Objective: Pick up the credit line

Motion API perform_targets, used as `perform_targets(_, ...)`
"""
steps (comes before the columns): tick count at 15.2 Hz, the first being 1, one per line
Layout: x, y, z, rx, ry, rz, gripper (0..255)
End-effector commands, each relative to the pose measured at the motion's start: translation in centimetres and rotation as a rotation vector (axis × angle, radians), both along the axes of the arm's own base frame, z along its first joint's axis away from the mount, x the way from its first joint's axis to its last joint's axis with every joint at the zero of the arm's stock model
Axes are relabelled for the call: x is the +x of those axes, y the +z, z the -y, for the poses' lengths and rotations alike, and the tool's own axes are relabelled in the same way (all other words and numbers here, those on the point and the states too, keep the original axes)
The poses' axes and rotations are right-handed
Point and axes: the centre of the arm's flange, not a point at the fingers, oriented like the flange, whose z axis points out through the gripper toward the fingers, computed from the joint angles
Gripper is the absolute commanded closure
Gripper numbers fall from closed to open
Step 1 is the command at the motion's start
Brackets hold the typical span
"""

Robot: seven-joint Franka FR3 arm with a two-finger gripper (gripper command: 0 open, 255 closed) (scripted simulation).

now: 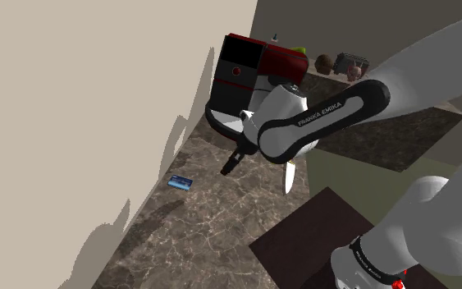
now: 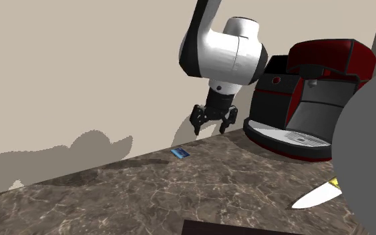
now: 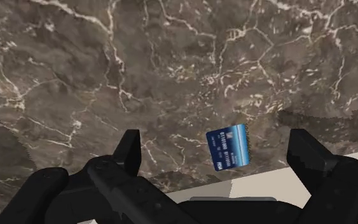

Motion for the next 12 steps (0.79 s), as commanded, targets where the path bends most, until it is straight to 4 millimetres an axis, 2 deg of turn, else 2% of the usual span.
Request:
perform_targets(1,1.4,-1.8,-1.1,0.008,0.028,0.037,0)
perform_targets(12,8.5,-8.9,-9.3,0.061,0.185,0.222,0)
